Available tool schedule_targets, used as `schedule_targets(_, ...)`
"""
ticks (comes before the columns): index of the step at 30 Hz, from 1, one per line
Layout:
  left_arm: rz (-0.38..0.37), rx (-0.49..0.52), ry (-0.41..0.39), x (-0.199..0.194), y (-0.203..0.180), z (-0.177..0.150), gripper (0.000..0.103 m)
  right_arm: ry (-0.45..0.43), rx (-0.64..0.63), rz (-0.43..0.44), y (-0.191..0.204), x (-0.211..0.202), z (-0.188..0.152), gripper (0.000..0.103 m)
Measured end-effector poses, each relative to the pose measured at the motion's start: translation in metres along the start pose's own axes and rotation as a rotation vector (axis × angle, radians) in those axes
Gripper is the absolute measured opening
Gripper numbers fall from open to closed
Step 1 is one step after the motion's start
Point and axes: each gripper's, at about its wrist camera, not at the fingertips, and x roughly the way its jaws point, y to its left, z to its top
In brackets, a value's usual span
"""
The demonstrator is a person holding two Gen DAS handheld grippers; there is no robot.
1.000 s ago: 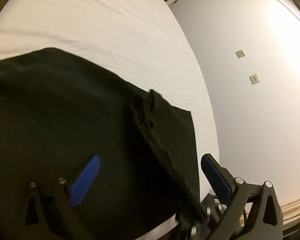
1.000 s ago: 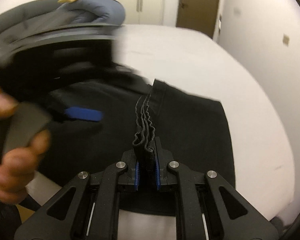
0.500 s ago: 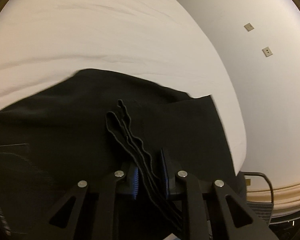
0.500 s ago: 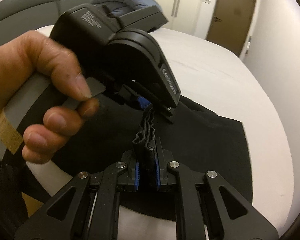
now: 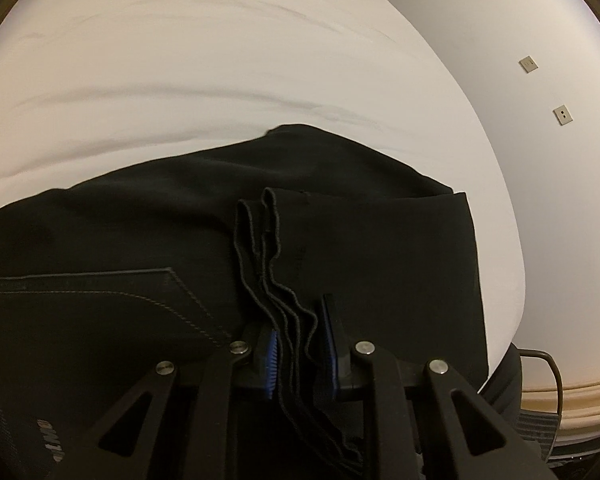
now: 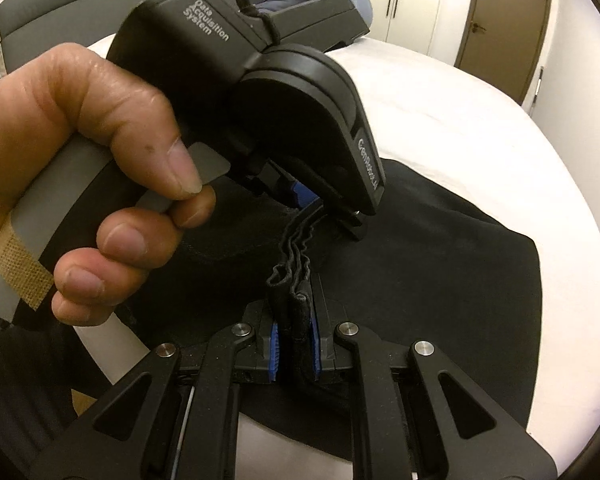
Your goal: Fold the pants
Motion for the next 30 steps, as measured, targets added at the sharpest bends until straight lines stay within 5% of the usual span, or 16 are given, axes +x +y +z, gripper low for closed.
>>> schedule_targets(6,-0.001,-0.026,-0.016,0.000,0.020,-0.004,0.025,0.081,0.023,0.058,-0.006,0.026,-0.006,0.019)
schedule_targets(8,0.018,-0.020,-0.042,-0.008,0.022,-0.009,0.039,0.091,0.075,0.117,-0.015,0.024,-0.014,0.031)
schedule_targets(10,0.096,0.002,-0.081,-0.024,0.028,-0.015,0.056,0.094,0.124,0.207,-0.024,0.013,-0.021,0.057)
schedule_targets(13,0.259,0.068,-0.167,-0.043,0.011,-0.020,0.063,0.068,0.211,0.353,-0.052,-0.019,-0.033,0.057)
schedule_targets(17,0.270,0.148,-0.249,-0.052,-0.018,-0.034,0.063,0.032,0.432,0.505,-0.134,-0.045,-0.053,0.057)
schedule_targets(20,0.272,0.237,-0.222,-0.033,-0.043,-0.052,0.063,-0.006,0.646,0.593,-0.224,-0.045,-0.069,0.050)
schedule_targets(23,0.280,0.223,-0.133,-0.002,-0.044,-0.069,0.063,-0.024,0.777,0.673,-0.301,-0.025,-0.068,0.046)
schedule_targets(25,0.292,0.198,-0.141,0.004,-0.041,-0.082,0.063,-0.024,0.810,0.716,-0.340,-0.006,-0.057,0.045)
schedule_targets(30,0.307,0.193,-0.145,0.005,-0.041,-0.100,0.064,0.066,0.825,0.742,-0.375,0.066,-0.030,0.045)
